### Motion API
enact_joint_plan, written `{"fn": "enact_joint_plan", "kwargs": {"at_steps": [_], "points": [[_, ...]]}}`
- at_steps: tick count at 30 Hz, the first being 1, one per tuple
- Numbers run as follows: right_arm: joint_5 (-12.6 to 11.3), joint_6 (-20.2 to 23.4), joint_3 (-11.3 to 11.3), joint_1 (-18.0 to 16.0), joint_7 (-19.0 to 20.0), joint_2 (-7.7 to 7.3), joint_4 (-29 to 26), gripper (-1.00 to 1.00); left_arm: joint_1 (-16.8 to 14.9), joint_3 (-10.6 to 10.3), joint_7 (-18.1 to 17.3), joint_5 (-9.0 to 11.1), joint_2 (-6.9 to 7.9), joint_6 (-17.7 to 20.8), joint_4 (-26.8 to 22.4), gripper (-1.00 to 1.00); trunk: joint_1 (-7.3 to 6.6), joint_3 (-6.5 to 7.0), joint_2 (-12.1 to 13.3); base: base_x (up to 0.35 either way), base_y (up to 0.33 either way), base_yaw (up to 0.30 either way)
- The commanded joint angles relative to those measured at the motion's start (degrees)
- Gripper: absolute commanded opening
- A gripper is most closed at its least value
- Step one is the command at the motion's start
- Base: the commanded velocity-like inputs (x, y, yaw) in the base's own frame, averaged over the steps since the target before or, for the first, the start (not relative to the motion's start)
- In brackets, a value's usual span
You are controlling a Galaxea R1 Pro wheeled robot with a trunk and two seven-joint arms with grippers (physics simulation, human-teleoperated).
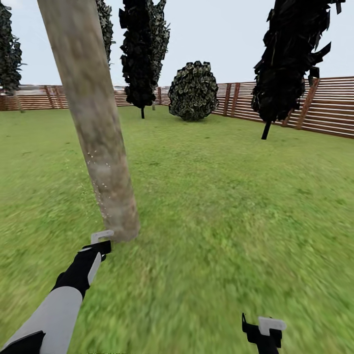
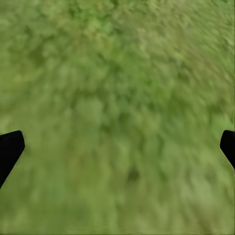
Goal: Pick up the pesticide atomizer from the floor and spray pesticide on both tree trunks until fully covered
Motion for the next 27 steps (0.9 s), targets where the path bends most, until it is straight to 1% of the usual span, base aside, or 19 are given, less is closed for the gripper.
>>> {"fn": "enact_joint_plan", "kwargs": {"at_steps": [1,5,10,15,17,24,27], "points": [[0.00,0.01,0.01,0.00,0.00,0.00,-0.01,1.00,0.01,0.05,0.01,-0.02,0.00,-0.15,0.05,-1.00,0.00,0.00,0.00,0.106,-0.105,0.278],[0.00,0.00,0.01,0.00,0.00,0.00,0.01,1.00,0.04,0.09,0.02,0.01,-0.05,-0.29,0.15,-1.00,0.00,0.00,0.00,0.137,-0.196,0.198],[0.00,0.02,0.00,0.00,0.00,0.00,-0.02,1.00,0.00,0.13,0.02,0.07,-0.09,-0.42,0.50,-1.00,0.00,0.00,0.00,0.137,-0.239,0.025],[0.00,0.01,0.01,0.00,0.00,0.00,0.02,1.00,0.02,0.15,0.02,0.07,-0.09,-0.43,0.52,-1.00,0.00,0.00,0.00,0.035,-0.266,0.007],[0.00,0.00,0.01,0.00,0.00,0.00,0.01,1.00,0.00,0.17,0.02,0.07,-0.09,-0.43,0.52,-1.00,0.00,0.00,0.00,0.086,-0.263,0.170],[0.00,-0.01,0.01,0.00,0.00,0.00,0.00,1.00,0.01,0.18,0.02,0.07,-0.09,-0.34,0.52,-1.00,0.00,0.00,0.00,0.263,-0.147,0.261],[0.00,-0.03,0.01,0.00,0.00,0.00,0.00,1.00,0.00,0.20,0.02,0.07,-0.09,-0.34,0.52,-1.00,0.00,0.00,0.00,0.274,-0.128,0.088]]}}
